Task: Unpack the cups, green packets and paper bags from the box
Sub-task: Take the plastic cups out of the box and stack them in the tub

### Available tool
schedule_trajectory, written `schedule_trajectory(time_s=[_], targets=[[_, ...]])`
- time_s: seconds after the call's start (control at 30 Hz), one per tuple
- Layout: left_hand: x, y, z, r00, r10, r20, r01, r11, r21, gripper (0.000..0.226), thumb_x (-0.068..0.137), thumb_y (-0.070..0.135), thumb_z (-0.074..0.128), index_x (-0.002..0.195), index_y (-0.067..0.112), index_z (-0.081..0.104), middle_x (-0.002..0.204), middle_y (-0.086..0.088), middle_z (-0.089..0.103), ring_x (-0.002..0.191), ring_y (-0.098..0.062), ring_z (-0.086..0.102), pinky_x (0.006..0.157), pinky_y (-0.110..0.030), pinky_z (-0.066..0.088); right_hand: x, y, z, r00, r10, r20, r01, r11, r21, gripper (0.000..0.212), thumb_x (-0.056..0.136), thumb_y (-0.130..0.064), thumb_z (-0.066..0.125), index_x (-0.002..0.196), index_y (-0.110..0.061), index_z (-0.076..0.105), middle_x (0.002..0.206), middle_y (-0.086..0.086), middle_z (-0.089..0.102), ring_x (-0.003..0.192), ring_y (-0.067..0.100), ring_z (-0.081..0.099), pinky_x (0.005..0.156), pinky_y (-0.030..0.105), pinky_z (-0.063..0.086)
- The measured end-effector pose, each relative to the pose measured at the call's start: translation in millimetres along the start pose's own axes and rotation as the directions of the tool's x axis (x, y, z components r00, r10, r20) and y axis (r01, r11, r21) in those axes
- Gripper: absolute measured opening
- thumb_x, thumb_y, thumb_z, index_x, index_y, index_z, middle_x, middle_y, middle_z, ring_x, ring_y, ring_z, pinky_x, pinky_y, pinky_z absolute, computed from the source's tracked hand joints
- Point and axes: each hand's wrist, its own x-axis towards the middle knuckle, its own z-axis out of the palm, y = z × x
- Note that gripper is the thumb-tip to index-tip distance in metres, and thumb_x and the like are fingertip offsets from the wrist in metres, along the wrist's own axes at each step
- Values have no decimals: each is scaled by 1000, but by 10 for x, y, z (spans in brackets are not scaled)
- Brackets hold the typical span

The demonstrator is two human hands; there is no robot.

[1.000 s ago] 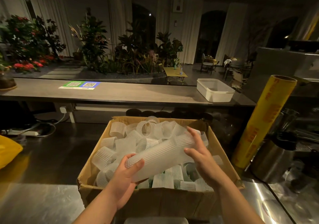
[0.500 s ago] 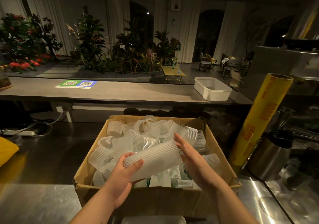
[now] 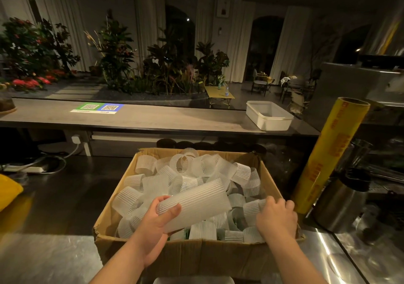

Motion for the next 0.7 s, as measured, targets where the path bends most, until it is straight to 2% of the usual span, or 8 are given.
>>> schedule_trajectory(time_s=[0.1, 0.2, 0.3, 0.37, 0.47, 0.57, 0.63, 0.7], targets=[[-11, 10, -6, 1000, -2, 5, 2, 1000, 0, 62, 76, 25, 79, 132, 22, 51, 133, -17, 50, 121, -37, 54, 88, -40, 57, 35, -34, 22, 997, -9, 76, 9, 1000, 7, 58, 94, -40, 63, 146, -27, 40, 144, 8, 47, 133, 29, 41, 108, 41, 43], [-19, 22, 7, 1000, -2, 0, 2, 1000, 0, 63, 75, 25, 78, 132, 21, 51, 132, -16, 51, 120, -37, 54, 85, -39, 58, 102, -112, 46, 989, -26, 144, 20, 999, 39, 50, 96, -31, 65, 142, -29, 45, 141, 8, 49, 132, 32, 44, 109, 44, 44], [-24, 23, 18, 1000, -2, -8, 2, 1000, 12, 64, 75, 26, 79, 133, 23, 51, 133, -16, 51, 120, -36, 54, 84, -38, 59, 164, -154, 96, 982, 3, 186, -42, 977, 207, 37, 96, -22, 68, 127, -29, 51, 119, 2, 55, 103, 22, 60, 92, 38, 58], [-28, 23, 15, 1000, -5, -13, 5, 1000, 10, 64, 75, 26, 79, 132, 24, 51, 132, -15, 51, 119, -36, 54, 84, -38, 59, 185, -154, 103, 978, 7, 209, -77, 942, 327, 23, 97, -15, 66, 114, -26, 54, 101, -2, 58, 83, 15, 61, 78, 31, 60], [-31, 25, 13, 1000, -10, -16, 10, 1000, -1, 61, 76, 25, 79, 131, 25, 51, 132, -15, 51, 119, -36, 55, 83, -38, 59, 186, -148, 51, 988, 7, 153, -84, 861, 502, 18, 99, -9, 60, 101, -26, 56, 94, -2, 60, 80, 14, 60, 76, 31, 58], [-29, 28, 18, 1000, -5, -18, 5, 1000, 4, 56, 80, 23, 77, 130, 24, 52, 131, -15, 51, 117, -35, 55, 80, -36, 58, 160, -177, -99, 998, -17, 68, -34, 727, 686, 19, 97, -11, 65, 97, -29, 59, 97, -4, 63, 89, 14, 63, 78, 33, 59], [-24, 34, 19, 1000, -7, -19, 7, 1000, 1, 56, 80, 23, 76, 131, 24, 52, 131, -15, 51, 116, -35, 55, 80, -36, 58, 110, -216, -263, 998, -42, 50, -19, 543, 840, 23, 93, -9, 71, 103, -27, 61, 103, -1, 66, 93, 16, 67, 80, 38, 62], [-18, 30, 15, 1000, -10, -21, 10, 1000, 0, 58, 79, 24, 77, 131, 24, 51, 131, -15, 51, 117, -35, 55, 82, -37, 58, 37, -252, -472, 993, -108, 50, -8, 359, 933, 36, 89, -5, 75, 114, -26, 60, 106, 0, 67, 94, 17, 70, 79, 36, 63]])
